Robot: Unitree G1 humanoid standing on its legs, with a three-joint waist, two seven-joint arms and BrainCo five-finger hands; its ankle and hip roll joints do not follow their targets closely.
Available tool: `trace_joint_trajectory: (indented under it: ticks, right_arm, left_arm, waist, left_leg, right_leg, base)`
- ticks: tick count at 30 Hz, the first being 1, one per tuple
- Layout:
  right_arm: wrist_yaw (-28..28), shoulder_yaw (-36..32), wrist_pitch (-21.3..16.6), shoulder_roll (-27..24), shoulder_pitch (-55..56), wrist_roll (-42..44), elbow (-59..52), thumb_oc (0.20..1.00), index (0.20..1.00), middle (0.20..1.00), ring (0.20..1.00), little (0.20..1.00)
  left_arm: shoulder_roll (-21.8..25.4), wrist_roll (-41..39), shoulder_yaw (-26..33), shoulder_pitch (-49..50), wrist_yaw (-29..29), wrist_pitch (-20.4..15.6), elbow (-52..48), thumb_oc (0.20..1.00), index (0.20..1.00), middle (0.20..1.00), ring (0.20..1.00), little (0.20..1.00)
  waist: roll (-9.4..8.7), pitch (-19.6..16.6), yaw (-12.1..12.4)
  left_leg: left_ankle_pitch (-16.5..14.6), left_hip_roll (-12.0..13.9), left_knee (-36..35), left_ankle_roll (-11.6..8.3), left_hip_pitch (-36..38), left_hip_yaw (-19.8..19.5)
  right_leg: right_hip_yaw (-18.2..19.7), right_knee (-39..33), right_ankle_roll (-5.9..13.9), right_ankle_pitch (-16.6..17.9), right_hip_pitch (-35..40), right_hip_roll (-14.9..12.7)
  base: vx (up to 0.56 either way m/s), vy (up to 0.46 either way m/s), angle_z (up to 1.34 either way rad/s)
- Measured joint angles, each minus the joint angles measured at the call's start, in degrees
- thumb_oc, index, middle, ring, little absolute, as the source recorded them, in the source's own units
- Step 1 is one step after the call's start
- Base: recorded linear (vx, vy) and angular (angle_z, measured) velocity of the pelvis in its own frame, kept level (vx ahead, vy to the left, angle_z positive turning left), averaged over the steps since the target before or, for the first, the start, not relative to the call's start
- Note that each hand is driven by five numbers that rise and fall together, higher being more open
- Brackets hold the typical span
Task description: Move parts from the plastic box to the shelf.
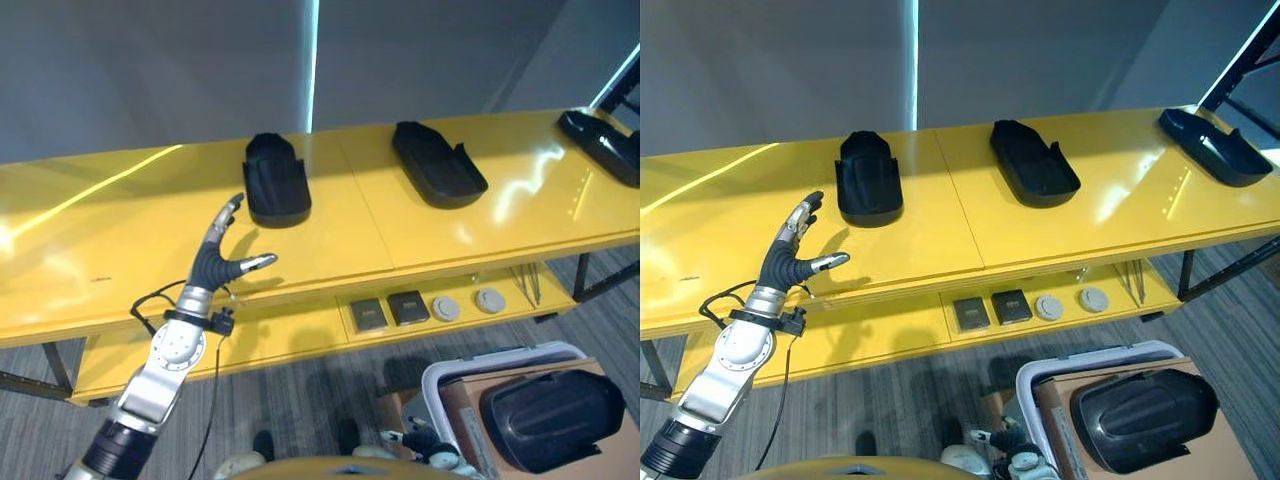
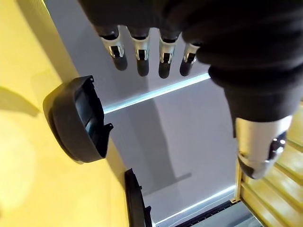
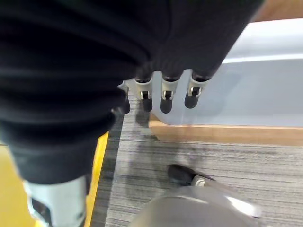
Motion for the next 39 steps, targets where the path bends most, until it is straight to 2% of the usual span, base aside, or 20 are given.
trace_joint_trajectory:
  ticks: [3,5,6,7,8,9,13,16,17,18,20,23,24,25,26,27,29,30,35,39]
  right_arm:
    - [-0.28,-0.95,-0.61,0.35,0.38,2.17,-1.74,1.0,1.0,1.0,1.0,1.0]
    - [-0.7,-0.88,-1.11,1.26,-0.03,2.72,-1.67,1.0,1.0,1.0,1.0,1.0]
    - [-1.3,-0.98,-0.95,2.01,-1.36,3.12,-1.57,1.0,1.0,1.0,1.0,1.0]
    - [-1.58,-1.13,-0.85,2.0,-0.7,3.18,-0.94,1.0,1.0,1.0,1.0,1.0]
    - [-1.93,-3.18,-0.91,1.94,0.04,4.17,0.19,1.0,1.0,1.0,1.0,1.0]
    - [-2.04,-3.75,-0.86,1.43,0.52,4.18,1.0,1.0,1.0,1.0,1.0,1.0]
    - [-2.26,-5.03,-0.73,-0.37,4.16,4.12,1.14,1.0,1.0,1.0,1.0,1.0]
    - [-2.23,-4.68,-0.59,-0.41,5.56,3.78,1.36,1.0,1.0,1.0,1.0,1.0]
    - [-2.32,-4.36,-0.26,-1.18,5.3,2.49,1.09,1.0,1.0,1.0,1.0,1.0]
    - [-2.37,-3.38,0.38,-2.85,5.19,1.88,0.95,1.0,1.0,1.0,1.0,1.0]
    - [-2.32,-2.56,0.33,-3.47,6.17,1.8,0.64,1.0,1.0,1.0,1.0,1.0]
    - [-2.04,-2.22,0.14,-2.75,5.04,1.24,0.71,1.0,1.0,1.0,1.0,1.0]
    - [-1.72,-1.88,0.08,-3.12,4.46,0.63,0.79,1.0,1.0,1.0,1.0,1.0]
    - [-1.8,-0.43,-0.2,-2.96,2.58,-0.38,0.85,1.0,1.0,1.0,1.0,1.0]
    - [-1.83,0.24,0.28,-4.63,1.06,-0.45,1.83,1.0,1.0,1.0,1.0,1.0]
    - [-1.93,0.19,0.17,-5.84,-0.52,-0.44,2.95,1.0,1.0,1.0,1.0,1.0]
    - [-2.4,-2.71,-0.24,-6.42,-2.41,-0.36,2.88,1.0,1.0,1.0,1.0,1.0]
    - [-2.63,-2.36,-0.59,-6.83,-3.39,-0.34,2.41,1.0,1.0,1.0,1.0,1.0]
    - [-2.61,-0.21,-1.07,-8.41,-2.59,-0.39,-0.38,1.0,1.0,1.0,1.0,1.0]
    - [-4.35,-2.36,-1.46,-5.52,2.95,0.17,-13.45,1.0,1.0,1.0,1.0,1.0]
  left_arm:
    - [1.62,0.43,-1.77,-3.08,0.6,-0.35,2.51,1.0,1.0,1.0,1.0,1.0]
    - [3.15,1.43,-1.5,-4.68,2.36,-0.37,4.04,1.0,1.0,1.0,1.0,1.0]
    - [4.41,2.15,-0.95,-6.29,2.99,-0.38,5.67,1.0,1.0,1.0,1.0,1.0]
    - [4.03,2.77,-0.94,-7.2,3.03,-0.29,6.97,1.0,1.0,1.0,1.0,1.0]
    - [3.98,3.61,-0.29,-6.69,3.96,-0.33,7.32,1.0,1.0,1.0,1.0,1.0]
    - [3.91,4.28,-0.22,-6.64,4.64,-0.33,7.8,1.0,1.0,1.0,1.0,1.0]
    - [2.73,6.0,1.72,-5.77,5.37,-0.34,7.77,1.0,1.0,1.0,1.0,1.0]
    - [2.95,6.07,5.11,-2.03,5.39,-0.42,7.59,1.0,1.0,1.0,1.0,1.0]
    - [1.08,6.06,6.58,0.61,5.39,-0.22,7.93,1.0,1.0,1.0,1.0,1.0]
    - [-0.38,6.59,5.36,1.84,5.11,-0.41,8.28,1.0,1.0,1.0,1.0,1.0]
    - [-2.57,6.61,4.51,2.47,5.09,-0.58,9.92,1.0,1.0,1.0,1.0,1.0]
    - [-4.25,6.15,4.51,1.62,5.2,-0.57,12.75,1.0,1.0,1.0,1.0,1.0]
    - [-4.77,5.78,4.97,1.76,5.27,-0.82,13.51,1.0,1.0,1.0,1.0,1.0]
    - [-4.65,5.18,4.87,2.71,5.51,-1.01,14.72,1.0,1.0,1.0,1.0,1.0]
    - [-5.95,4.62,5.14,3.49,6.12,-1.21,17.2,1.0,1.0,1.0,1.0,1.0]
    - [-6.66,4.48,4.53,4.02,6.25,-1.09,20.31,1.0,1.0,1.0,1.0,1.0]
    - [-5.84,4.91,3.84,4.45,6.32,0.72,22.54,1.0,1.0,1.0,1.0,1.0]
    - [-4.21,7.15,2.27,3.65,7.2,0.9,23.8,1.0,1.0,1.0,1.0,1.0]
    - [-4.29,9.36,0.28,3.93,8.37,1.11,28.15,1.0,1.0,1.0,1.0,1.0]
    - [-3.69,11.67,0.26,3.22,9.07,1.55,36.14,1.0,1.0,1.0,1.0,1.0]
  waist:
    - [-2.2,0.35,-2.6]
    - [-3.62,0.79,-3.67]
    - [-3.38,2.07,-4.67]
    - [-3.2,2.19,-5.38]
    - [-2.32,2.74,-4.31]
    - [-1.25,3.26,-3.72]
    - [0.7,4.32,-1.58]
    - [0.13,3.71,-0.05]
    - [1.31,2.98,0.53]
    - [3.78,2.49,0.5]
    - [4.68,1.8,-0.19]
    - [1.82,3.36,0.86]
    - [1.91,3.28,1.45]
    - [0.16,4.13,2.11]
    - [0.39,4.33,2.5]
    - [1.13,4.48,3.83]
    - [2.63,5.21,3.68]
    - [3.21,5.54,3.94]
    - [7.2,5.15,3.3]
    - [4.34,6.24,0.78]
  left_leg:
    - [1.01,-1.41,0.34,1.48,-2.64,3.08]
    - [0.95,-1.21,0.39,1.58,-4.03,7.53]
    - [0.8,0.17,-0.03,2.95,-4.96,11.12]
    - [1.32,0.98,-0.03,3.9,-5.12,13.14]
    - [1.24,2.83,0.22,4.37,-4.3,16.94]
    - [0.85,3.97,0.09,3.86,-3.7,18.46]
    - [0.74,4.46,-0.03,2.91,-2.37,22.77]
    - [1.36,3.89,0.32,0.97,-0.41,28.3]
    - [1.27,4.28,0.31,-0.43,-0.66,29.59]
    - [2.23,4.6,0.33,-0.25,-1.24,27.24]
    - [2.53,5.63,2.45,-0.47,-2.29,26.57]
    - [2.37,9.84,19.07,-1.19,-8.11,19.01]
    - [3.08,11.05,21.77,-2.28,-9.61,15.35]
    - [1.07,9.37,24.44,-7.16,-11.59,7.35]
    - [-1.51,6.4,21.5,-9.63,-11.53,-1.88]
    - [-1.76,2.55,13.85,-9.9,-9.12,-12.58]
    - [1.07,2.74,5.14,-6.87,-7.54,-15.48]
    - [2.86,3.78,2.65,-7.47,-7.07,-18.61]
    - [2.19,5.68,3.78,-5.77,-6.08,-18.8]
    - [3.45,1.7,1.21,-2.66,-3.3,-12.52]
  right_leg:
    - [4.59,3.45,2.48,1.65,-5.95,-0.84]
    - [8.19,0.5,6.92,9.39,-9.37,0.33]
    - [5.58,-0.38,9.04,10.46,-10.84,0.14]
    - [1.49,0.78,7.92,8.54,-10.81,0.05]
    - [-6.47,7.66,3.46,2.98,-11.12,0.06]
    - [-9.76,14.26,2.24,-1.22,-11.03,-0.61]
    - [-13.67,20.87,3.09,-9.59,-3.62,-3.41]
    - [-18.72,11.78,1.93,-9.24,2.06,-4.51]
    - [-20.24,5.52,0.43,-6.95,3.01,-3.16]
    - [-18.67,1.67,-0.18,-4.9,3.67,-1.44]
    - [-17.62,-0.36,-0.77,-3.57,4.64,0.23]
    - [-17.39,0.16,-2.93,-3.33,5.15,0.45]
    - [-17.72,1.82,-3.47,-3.59,4.09,0.99]
    - [-15.35,1.4,-4.3,-4.45,4.98,0.81]
    - [-13.19,0.55,-4.27,-3.9,4.79,1.0]
    - [-10.35,0.03,-4.31,-3.86,4.37,1.39]
    - [-8.23,-0.49,-5.16,-3.71,4.63,2.72]
    - [-5.69,-0.5,-5.11,-3.77,4.88,3.73]
    - [-1.37,-0.59,-3.91,-3.56,4.75,4.25]
    - [0.56,0.52,-2.31,-3.36,2.79,-1.1]
  base:
    - [-0.19,0.09,-0.48]
    - [-0.11,0.111,-1.37]
    - [-0.15,0.153,-1.45]
    - [-0.19,0.204,-1.69]
    - [-0.15,0.146,-1.35]
    - [-0.15,0.096,-1.43]
    - [-0.07,0.012,-0.66]
    - [-0.14,-0.077,-0.99]
    - [-0.12,-0.249,-1.34]
    - [-0.16,-0.373,-1.08]
    - [-0.1,-0.308,-0.23]
    - [-0.16,-0.15,-0.15]
    - [0.0,-0.019,-0.44]
    - [0.03,-0.008,-0.59]
    - [0.08,0.015,-0.97]
    - [0.1,0.023,-1.13]
    - [0.1,0.025,-0.9]
    - [0.1,0.07,-0.74]
    - [0.11,0.156,-0.87]
    - [0.11,0.27,-0.47]
